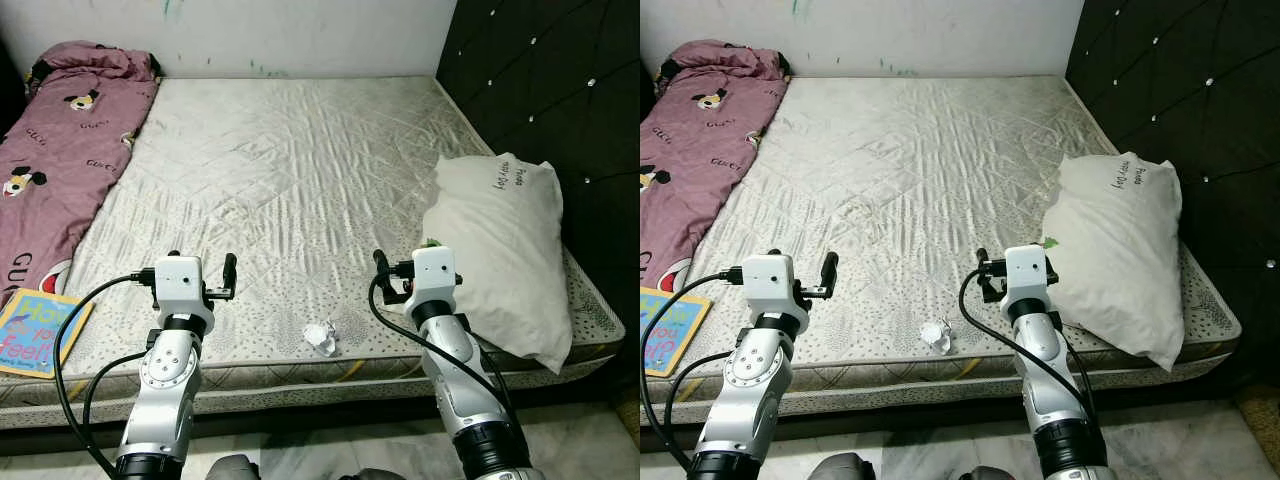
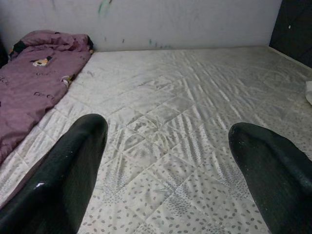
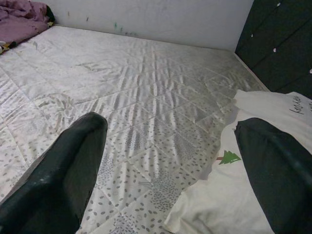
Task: Clean up the room
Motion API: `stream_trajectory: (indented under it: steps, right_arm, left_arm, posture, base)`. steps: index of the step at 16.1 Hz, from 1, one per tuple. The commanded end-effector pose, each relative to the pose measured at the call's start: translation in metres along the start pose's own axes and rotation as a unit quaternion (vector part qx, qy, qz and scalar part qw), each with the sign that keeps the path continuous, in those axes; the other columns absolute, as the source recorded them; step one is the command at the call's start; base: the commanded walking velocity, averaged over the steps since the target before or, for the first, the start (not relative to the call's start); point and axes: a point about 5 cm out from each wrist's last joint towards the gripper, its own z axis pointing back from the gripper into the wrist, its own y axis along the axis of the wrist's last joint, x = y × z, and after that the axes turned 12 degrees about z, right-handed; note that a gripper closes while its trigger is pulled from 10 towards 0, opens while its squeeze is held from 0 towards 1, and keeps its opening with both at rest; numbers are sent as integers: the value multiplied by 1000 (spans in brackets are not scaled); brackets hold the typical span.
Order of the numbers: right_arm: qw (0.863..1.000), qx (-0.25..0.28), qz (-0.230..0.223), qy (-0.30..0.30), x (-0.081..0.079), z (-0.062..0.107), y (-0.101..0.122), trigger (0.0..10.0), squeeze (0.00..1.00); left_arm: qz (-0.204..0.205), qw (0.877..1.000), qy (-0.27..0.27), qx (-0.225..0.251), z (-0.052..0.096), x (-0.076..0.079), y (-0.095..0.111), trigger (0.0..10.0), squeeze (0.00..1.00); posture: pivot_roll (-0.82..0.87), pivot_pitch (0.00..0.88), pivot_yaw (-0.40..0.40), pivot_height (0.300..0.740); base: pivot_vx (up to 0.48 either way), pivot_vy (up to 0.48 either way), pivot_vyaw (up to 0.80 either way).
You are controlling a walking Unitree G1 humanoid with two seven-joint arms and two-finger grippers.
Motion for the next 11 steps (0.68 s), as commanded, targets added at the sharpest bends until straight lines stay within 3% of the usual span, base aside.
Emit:
stream_trajectory:
  steps: [1, 8, 9, 10, 11]
  right_arm:
    - [976, -91, -196, 4, 2, -18, -9, 10000, 0]
    - [976, -91, -196, 4, 2, -18, -9, 10000, 0]
    - [986, -56, -156, 17, 1, -12, 0, 10000, 0]
    - [989, -20, -143, 44, -3, -6, 9, 10000, 0]
    - [994, 36, -95, 49, -4, 3, 22, 10000, 0]
  left_arm:
    - [37, 999, -31, -13, -23, 53, 8, 10000, 0]
    - [37, 999, -31, -13, -23, 53, 8, 10000, 0]
    - [4, 1000, -17, 11, -13, 35, 14, 10000, 0]
    - [-14, 999, -5, 28, -5, 23, 19, 10000, 0]
    - [-38, 998, -5, 50, 4, 13, 26, 10000, 0]
  posture:
    - [59, 0, 27, 740]
    - [59, 0, 27, 740]
    - [76, 0, -7, 740]
    - [76, 0, -7, 740]
    - [77, 0, -6, 740]
  base:
    - [0, 0, 0]
    - [0, 0, 0]
    - [0, 0, 0]
    - [0, 0, 0]
    - [0, 0, 0]
